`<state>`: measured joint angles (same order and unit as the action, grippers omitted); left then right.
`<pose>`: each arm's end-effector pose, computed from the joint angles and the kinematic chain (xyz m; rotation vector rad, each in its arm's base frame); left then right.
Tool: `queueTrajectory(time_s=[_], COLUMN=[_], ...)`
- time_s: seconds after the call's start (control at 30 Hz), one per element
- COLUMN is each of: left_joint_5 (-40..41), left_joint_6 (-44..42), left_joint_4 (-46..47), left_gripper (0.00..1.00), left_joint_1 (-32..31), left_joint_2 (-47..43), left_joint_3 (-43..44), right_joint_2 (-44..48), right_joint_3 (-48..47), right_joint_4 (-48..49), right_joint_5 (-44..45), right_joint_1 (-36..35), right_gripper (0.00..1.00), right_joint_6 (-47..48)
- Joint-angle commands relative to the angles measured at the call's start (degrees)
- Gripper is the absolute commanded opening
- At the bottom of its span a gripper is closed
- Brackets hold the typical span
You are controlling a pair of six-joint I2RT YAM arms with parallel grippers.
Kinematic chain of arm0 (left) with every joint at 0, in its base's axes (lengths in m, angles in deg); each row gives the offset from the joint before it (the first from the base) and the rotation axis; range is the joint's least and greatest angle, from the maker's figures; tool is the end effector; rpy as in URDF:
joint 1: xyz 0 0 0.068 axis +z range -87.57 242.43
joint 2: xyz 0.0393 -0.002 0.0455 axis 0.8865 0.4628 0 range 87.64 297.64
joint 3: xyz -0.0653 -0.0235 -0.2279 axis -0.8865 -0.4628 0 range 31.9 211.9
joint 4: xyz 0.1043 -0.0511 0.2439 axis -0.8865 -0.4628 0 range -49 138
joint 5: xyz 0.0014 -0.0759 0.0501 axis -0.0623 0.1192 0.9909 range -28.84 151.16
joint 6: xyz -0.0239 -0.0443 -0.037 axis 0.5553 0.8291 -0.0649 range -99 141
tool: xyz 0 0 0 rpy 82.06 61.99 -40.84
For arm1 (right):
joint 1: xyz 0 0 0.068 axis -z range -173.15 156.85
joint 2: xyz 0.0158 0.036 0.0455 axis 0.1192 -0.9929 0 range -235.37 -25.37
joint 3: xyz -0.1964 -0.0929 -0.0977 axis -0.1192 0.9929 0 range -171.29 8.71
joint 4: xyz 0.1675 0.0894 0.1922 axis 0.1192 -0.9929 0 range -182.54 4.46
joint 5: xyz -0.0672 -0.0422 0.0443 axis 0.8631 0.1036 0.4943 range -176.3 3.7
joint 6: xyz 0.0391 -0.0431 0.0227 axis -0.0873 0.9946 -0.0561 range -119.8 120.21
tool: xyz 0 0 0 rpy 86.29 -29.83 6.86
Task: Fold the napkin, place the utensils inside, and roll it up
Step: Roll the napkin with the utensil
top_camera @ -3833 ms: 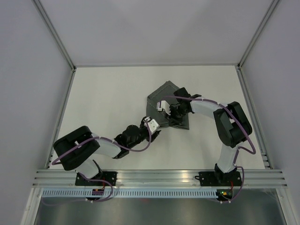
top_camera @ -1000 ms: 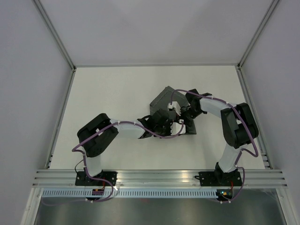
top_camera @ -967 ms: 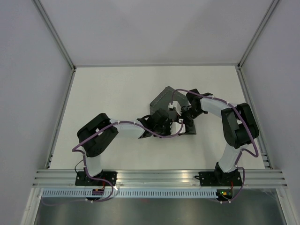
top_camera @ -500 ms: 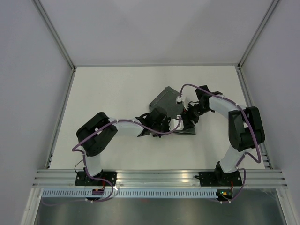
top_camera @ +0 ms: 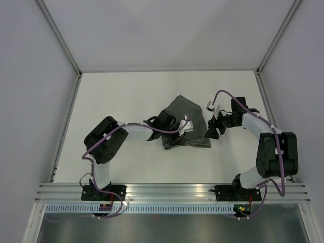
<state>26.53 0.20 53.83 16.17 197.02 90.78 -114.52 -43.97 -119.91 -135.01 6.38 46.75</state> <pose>0.2461 -0.2962 0.0910 1.5469 1.7827 -0.9272 0.2910 0.0380 0.1392 -1.1189 2.1154 0.8364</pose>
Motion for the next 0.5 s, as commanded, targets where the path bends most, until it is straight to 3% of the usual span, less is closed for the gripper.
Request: queueTrajectory(time_s=[0.0, 0.1, 0.23, 0.47], left_joint_5=[-9.0, -11.4, -14.1, -16.1], left_joint_6=[6.0, 7.3, 8.9, 9.8], left_joint_4=[-5.5, -5.5, -7.1, -7.2], left_gripper=[0.02, 0.02, 0.02, 0.02], left_joint_1=[1.9, 3.0, 3.7, 4.8], left_joint_2=[3.1, 4.4, 6.4, 8.7], left_joint_3=[-0.1, 0.3, 1.7, 2.2], right_joint_2=[5.6, 9.6, 14.2, 14.0], right_joint_3=[3.6, 7.2, 12.0, 16.3], right_joint_4=[6.5, 10.7, 16.3, 23.2], right_joint_5=[-4.7, -1.2, 4.8, 14.2], right_joint_1=[-0.6, -2.9, -11.2, -23.3], right_gripper=[0.72, 0.74, 0.77, 0.79], right_joint_6=[4.1, 4.2, 3.1, 2.9])
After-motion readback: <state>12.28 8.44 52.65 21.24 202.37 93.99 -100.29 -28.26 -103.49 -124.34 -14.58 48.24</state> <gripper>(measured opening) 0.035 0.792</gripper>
